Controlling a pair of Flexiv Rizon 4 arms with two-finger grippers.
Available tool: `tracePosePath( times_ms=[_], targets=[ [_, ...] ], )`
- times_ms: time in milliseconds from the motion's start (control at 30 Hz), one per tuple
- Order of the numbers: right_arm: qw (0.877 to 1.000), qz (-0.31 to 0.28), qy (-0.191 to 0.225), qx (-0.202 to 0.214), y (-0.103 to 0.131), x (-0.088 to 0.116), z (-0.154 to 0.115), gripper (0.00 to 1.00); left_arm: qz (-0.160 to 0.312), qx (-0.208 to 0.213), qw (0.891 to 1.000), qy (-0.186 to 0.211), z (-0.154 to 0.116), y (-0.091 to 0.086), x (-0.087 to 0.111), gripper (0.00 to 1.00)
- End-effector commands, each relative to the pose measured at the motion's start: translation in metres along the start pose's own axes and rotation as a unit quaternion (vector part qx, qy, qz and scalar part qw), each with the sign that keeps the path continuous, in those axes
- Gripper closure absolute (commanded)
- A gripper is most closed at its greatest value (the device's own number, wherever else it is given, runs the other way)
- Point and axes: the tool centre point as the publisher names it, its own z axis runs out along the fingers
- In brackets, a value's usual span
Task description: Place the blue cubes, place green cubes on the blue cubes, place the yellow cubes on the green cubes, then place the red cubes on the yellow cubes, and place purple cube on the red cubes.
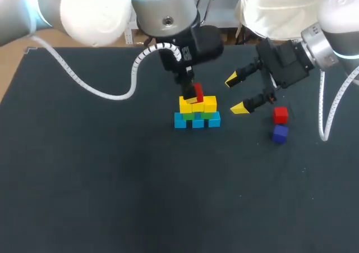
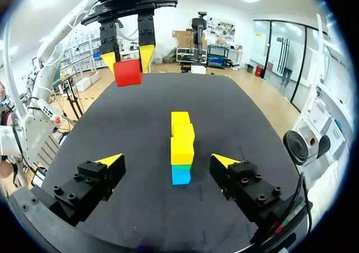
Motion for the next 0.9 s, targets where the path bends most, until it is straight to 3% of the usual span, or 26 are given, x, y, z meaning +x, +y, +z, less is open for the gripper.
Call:
tracePosePath(
  times_ms=[33, 367, 900],
  targets=[
    [1.000, -0.001, -0.001, 0.000, 0.001, 0.000, 0.000, 0.00, 0.006, -0.004, 1.000, 0.006, -0.001, 0.001, 0.000, 1.00],
    [1.000, -0.001, -0.001, 0.000, 0.001, 0.000, 0.000, 0.00, 0.005, 0.015, 0.999, 0.031, 0.022, 0.010, 0.005, 1.00],
    [1.000, -0.001, -0.001, 0.000, 0.001, 0.000, 0.000, 0.00, 0.014, 0.045, 0.999, 0.026, 0.038, 0.021, -0.001, 1.00]
  ],
)
